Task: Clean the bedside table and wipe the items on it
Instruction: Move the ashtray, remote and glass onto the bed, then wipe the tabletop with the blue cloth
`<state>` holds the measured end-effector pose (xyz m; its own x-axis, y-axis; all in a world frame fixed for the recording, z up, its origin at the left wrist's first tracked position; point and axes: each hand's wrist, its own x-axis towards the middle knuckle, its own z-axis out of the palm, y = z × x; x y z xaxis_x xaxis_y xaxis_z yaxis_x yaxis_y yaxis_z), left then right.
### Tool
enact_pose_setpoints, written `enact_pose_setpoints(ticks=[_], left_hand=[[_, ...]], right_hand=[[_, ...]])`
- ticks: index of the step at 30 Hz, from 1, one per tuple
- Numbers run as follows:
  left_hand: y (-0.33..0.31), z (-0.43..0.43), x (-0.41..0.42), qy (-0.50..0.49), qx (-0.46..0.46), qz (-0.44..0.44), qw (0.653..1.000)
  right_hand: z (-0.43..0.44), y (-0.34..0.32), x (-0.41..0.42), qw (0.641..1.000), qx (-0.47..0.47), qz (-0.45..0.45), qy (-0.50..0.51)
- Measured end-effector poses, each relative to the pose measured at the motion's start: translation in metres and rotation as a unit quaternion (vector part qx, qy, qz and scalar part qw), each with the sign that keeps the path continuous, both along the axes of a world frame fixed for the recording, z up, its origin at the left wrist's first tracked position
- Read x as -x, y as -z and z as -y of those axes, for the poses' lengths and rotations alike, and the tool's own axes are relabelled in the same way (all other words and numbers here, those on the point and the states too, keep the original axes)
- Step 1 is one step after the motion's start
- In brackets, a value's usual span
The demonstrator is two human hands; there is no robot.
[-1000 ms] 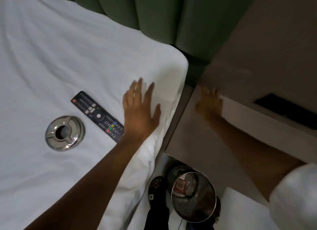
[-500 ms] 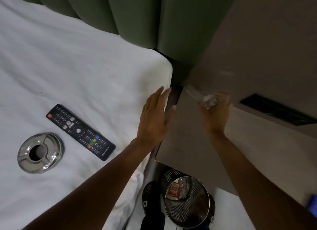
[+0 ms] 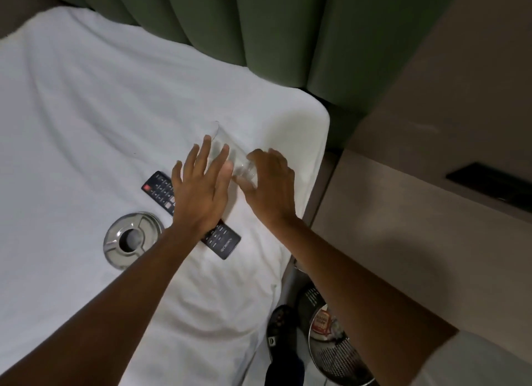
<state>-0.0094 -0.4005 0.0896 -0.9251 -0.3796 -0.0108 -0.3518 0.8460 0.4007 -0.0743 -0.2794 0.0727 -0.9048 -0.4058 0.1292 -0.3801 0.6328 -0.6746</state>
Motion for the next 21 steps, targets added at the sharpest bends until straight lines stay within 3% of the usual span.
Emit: enact_pose_setpoints(ticks=[6,11,16,21], left_hand=[[-0.002,-0.032,0.002,0.000,0.104,-0.035,0.994],[0.020,-0.132,-0.001,0.132,0.112,-0.117,0.978],[0.070,-0.258,-0.029,0.280,0.091,-0.061,0.954],[0.139,-0.398,-0.028,0.392,0.093,0.066,0.913]], right_hand=[[-0.075,0.016,-0.028,0.997,0.022,0.001,0.079],[-0.196,0.044,-0.057,0.984,-0.061,0.046,0.159],[-0.338,0.077,-0.104,0.950,-0.160,0.144,0.228],[-0.514,0.107,-0.153,0.891,-0.253,0.189,0.325]])
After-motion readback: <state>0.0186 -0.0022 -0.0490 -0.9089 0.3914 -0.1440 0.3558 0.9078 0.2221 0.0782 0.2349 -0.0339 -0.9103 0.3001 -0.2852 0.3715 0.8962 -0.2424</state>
